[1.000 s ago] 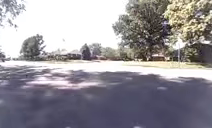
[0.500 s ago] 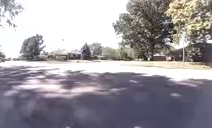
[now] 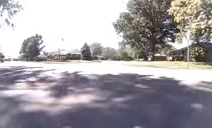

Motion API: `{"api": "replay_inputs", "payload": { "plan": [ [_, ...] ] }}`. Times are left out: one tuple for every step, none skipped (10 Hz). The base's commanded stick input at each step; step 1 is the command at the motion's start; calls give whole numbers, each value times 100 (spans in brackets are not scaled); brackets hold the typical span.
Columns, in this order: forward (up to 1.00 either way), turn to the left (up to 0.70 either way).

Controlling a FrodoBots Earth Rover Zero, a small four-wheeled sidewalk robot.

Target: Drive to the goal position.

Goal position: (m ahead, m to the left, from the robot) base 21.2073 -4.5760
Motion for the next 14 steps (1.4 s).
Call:
{"api": "replay_inputs", "payload": {
  "plan": [
    [100, 0],
    [100, 0],
    [100, 0],
    [100, 0],
    [100, 0],
    [100, 0],
    [100, 0],
    [100, 0],
    [100, 0],
    [100, 0],
    [100, 0],
    [100, 0],
    [100, 0],
    [100, 0]
  ]
}}
